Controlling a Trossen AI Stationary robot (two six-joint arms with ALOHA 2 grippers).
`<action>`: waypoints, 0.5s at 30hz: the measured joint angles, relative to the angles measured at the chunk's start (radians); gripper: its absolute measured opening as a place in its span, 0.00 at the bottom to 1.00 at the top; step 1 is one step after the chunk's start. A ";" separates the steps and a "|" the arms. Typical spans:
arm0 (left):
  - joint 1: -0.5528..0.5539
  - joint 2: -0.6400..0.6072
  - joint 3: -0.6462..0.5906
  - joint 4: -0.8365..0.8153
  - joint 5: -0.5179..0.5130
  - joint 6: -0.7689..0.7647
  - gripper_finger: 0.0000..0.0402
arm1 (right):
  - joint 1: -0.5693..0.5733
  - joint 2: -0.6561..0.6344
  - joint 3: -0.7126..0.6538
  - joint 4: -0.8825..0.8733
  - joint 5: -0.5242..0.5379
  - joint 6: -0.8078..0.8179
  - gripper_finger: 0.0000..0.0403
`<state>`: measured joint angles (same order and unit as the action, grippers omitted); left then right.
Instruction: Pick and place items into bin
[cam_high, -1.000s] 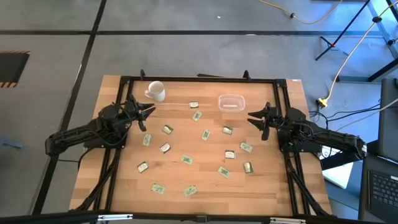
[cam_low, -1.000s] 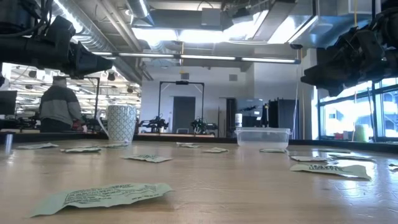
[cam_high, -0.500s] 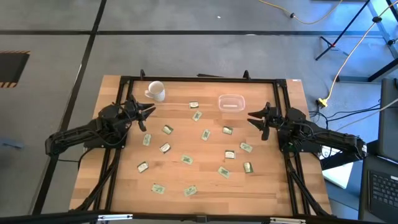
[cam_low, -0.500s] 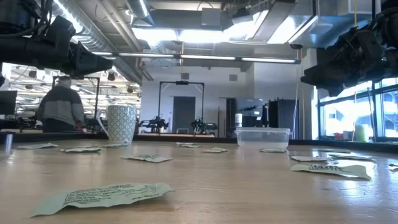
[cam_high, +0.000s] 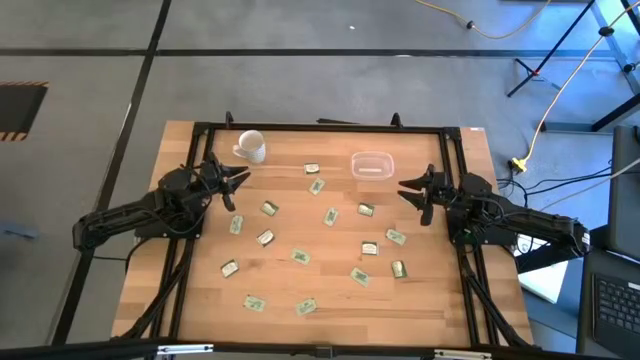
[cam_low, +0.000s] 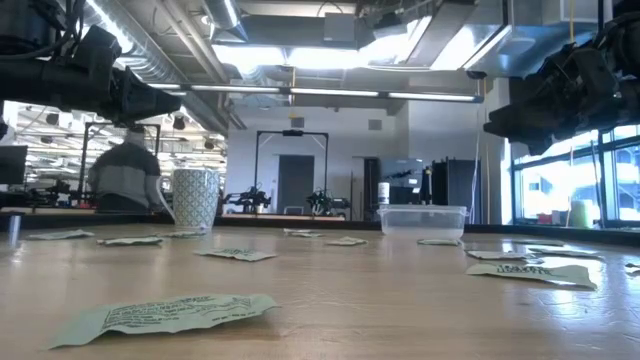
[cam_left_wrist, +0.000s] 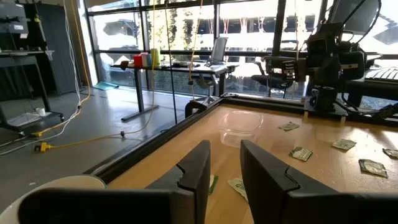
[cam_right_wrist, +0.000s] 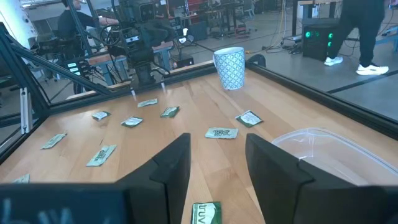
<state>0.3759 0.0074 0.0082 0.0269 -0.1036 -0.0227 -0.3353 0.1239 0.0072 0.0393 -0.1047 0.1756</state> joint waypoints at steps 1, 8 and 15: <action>0.000 0.000 0.000 0.000 0.000 0.000 0.20 | 0.000 0.000 0.000 0.000 0.000 0.000 0.39; 0.000 0.000 0.000 0.000 0.000 0.000 0.20 | 0.000 0.000 0.000 0.012 0.000 -0.019 0.39; 0.000 0.000 0.000 0.000 0.000 0.000 0.20 | 0.000 0.000 0.000 0.013 0.000 -0.025 0.39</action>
<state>0.3759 0.0074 0.0082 0.0269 -0.1036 -0.0227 -0.3351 0.1242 0.0072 0.0522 -0.1051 0.1503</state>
